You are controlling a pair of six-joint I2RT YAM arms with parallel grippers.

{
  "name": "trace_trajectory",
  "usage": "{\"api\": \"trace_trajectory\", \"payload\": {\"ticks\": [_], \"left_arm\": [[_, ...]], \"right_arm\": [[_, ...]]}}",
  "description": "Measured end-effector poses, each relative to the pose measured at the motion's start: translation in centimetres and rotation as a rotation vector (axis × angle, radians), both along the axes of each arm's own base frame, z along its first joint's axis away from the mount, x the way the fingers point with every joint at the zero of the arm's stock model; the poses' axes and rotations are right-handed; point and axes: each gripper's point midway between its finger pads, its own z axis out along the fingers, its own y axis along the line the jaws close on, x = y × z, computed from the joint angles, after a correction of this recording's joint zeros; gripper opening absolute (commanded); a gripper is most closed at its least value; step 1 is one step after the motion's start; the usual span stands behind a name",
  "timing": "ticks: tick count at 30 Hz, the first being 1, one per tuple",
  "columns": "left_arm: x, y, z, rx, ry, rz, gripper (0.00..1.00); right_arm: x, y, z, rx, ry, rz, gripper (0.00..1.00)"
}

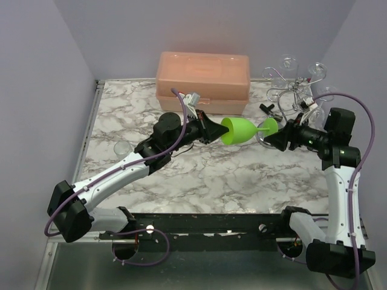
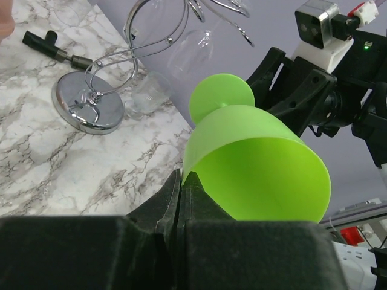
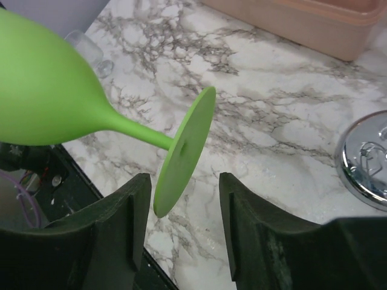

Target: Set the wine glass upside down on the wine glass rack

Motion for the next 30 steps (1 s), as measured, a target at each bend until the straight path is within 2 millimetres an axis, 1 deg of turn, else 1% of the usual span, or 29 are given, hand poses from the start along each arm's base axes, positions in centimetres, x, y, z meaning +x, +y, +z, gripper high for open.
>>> {"api": "trace_trajectory", "payload": {"ticks": [1, 3, 7, 8, 9, 12, 14, 15, 17, 19, 20, 21, 22, 23, 26, 28, 30], "left_arm": [[-0.1, -0.1, 0.0, 0.0, 0.002, -0.001, 0.0], [-0.2, -0.3, -0.1, -0.001, 0.008, -0.005, 0.0], [-0.3, -0.5, -0.2, -0.005, 0.016, -0.008, 0.0], [-0.3, -0.5, -0.1, -0.009, 0.015, -0.006, 0.0], [-0.3, -0.5, 0.0, -0.012, 0.015, -0.005, 0.0], [-0.4, -0.7, 0.1, -0.018, 0.01, -0.011, 0.0], [-0.5, -0.8, 0.1, -0.018, 0.009, -0.016, 0.18], [-0.5, -0.8, 0.1, -0.018, 0.008, -0.021, 0.28], [-0.7, -0.8, 0.1, -0.019, 0.01, -0.047, 0.46], [-0.5, -0.2, 0.4, -0.025, 0.004, -0.056, 0.58], [-0.3, 0.1, 0.5, -0.029, 0.005, -0.055, 0.63], [0.1, 0.8, 0.8, -0.035, -0.004, -0.047, 0.64], [0.5, 2.0, 1.1, -0.044, -0.014, -0.026, 0.64], [0.6, 2.8, 1.3, -0.05, -0.019, -0.017, 0.68], [0.9, 5.3, 2.2, -0.065, -0.052, 0.02, 0.69], [0.9, 6.3, 2.8, -0.068, -0.076, 0.028, 0.7], [0.9, 7.4, 3.4, -0.066, -0.103, 0.041, 0.7]], "right_arm": [[0.3, -0.2, 0.2, -0.001, -0.012, -0.022, 0.47], [0.9, -0.5, 0.9, 0.0, -0.043, -0.066, 0.37], [1.5, -0.7, 2.8, 0.016, -0.114, -0.114, 0.08], [1.5, -0.7, 3.1, 0.017, -0.129, -0.117, 0.03], [1.6, -0.8, 3.3, 0.016, -0.139, -0.124, 0.01], [1.9, -1.1, 3.5, 0.016, -0.142, -0.153, 0.0], [2.0, -1.2, 3.5, 0.012, -0.145, -0.165, 0.0], [2.0, -1.3, 3.6, 0.002, -0.153, -0.17, 0.0], [2.0, -1.9, 3.8, -0.044, -0.178, -0.192, 0.0], [2.1, -2.9, 4.6, -0.126, -0.22, -0.219, 0.0], [2.2, -3.6, 5.2, -0.188, -0.256, -0.232, 0.0], [2.2, -4.1, 5.6, -0.231, -0.28, -0.239, 0.0], [2.2, -4.8, 5.9, -0.284, -0.307, -0.25, 0.0], [2.1, -5.5, 6.1, -0.349, -0.335, -0.263, 0.0], [1.4, -7.3, 5.8, -0.499, -0.377, -0.285, 0.0], [1.0, -8.4, 5.7, -0.586, -0.395, -0.301, 0.0], [0.7, -9.8, 6.1, -0.685, -0.42, -0.328, 0.0]]}}
